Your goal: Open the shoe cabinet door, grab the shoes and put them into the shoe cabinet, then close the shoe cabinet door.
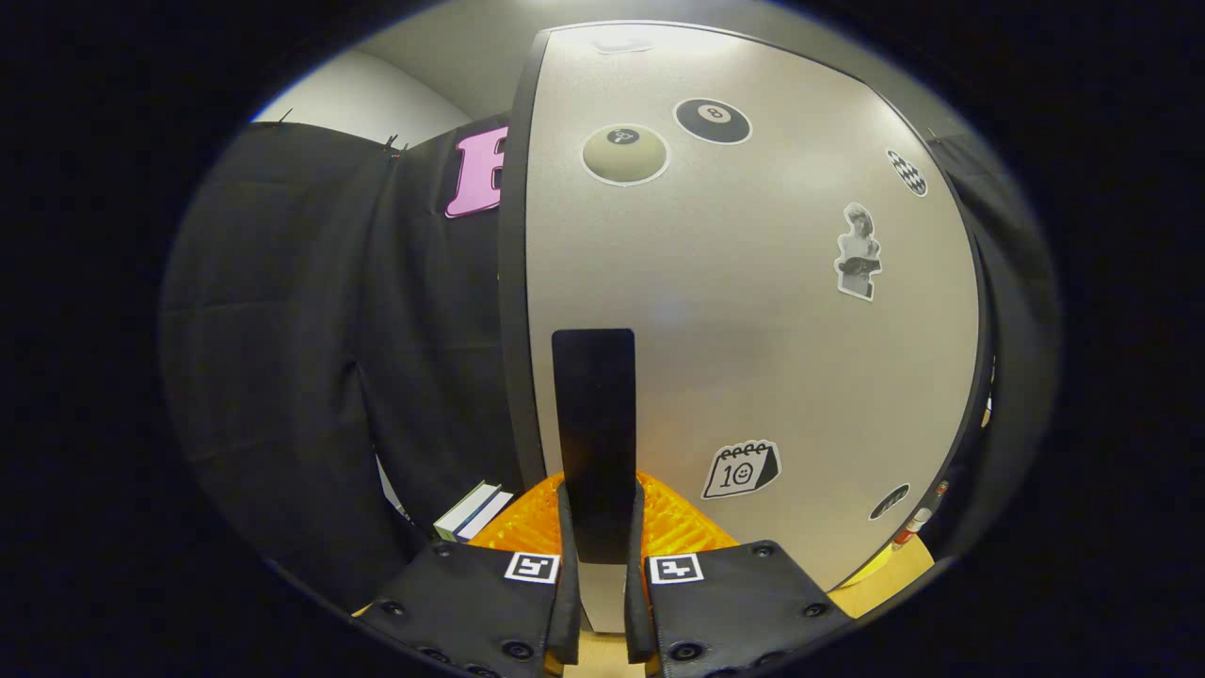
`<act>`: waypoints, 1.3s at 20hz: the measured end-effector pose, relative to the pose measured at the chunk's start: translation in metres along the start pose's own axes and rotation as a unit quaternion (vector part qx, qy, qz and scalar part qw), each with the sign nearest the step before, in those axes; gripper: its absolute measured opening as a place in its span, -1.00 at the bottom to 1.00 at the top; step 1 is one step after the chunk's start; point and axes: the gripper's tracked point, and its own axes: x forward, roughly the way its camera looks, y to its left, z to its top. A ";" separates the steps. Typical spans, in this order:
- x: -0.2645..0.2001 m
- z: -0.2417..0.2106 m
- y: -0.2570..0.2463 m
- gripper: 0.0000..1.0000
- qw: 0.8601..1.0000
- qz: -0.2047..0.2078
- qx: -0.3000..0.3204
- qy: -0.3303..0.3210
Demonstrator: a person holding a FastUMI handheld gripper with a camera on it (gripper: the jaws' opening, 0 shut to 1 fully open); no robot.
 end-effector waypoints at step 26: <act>-0.185 -0.020 -0.065 -0.86 0.999 -0.021 -0.010 -0.025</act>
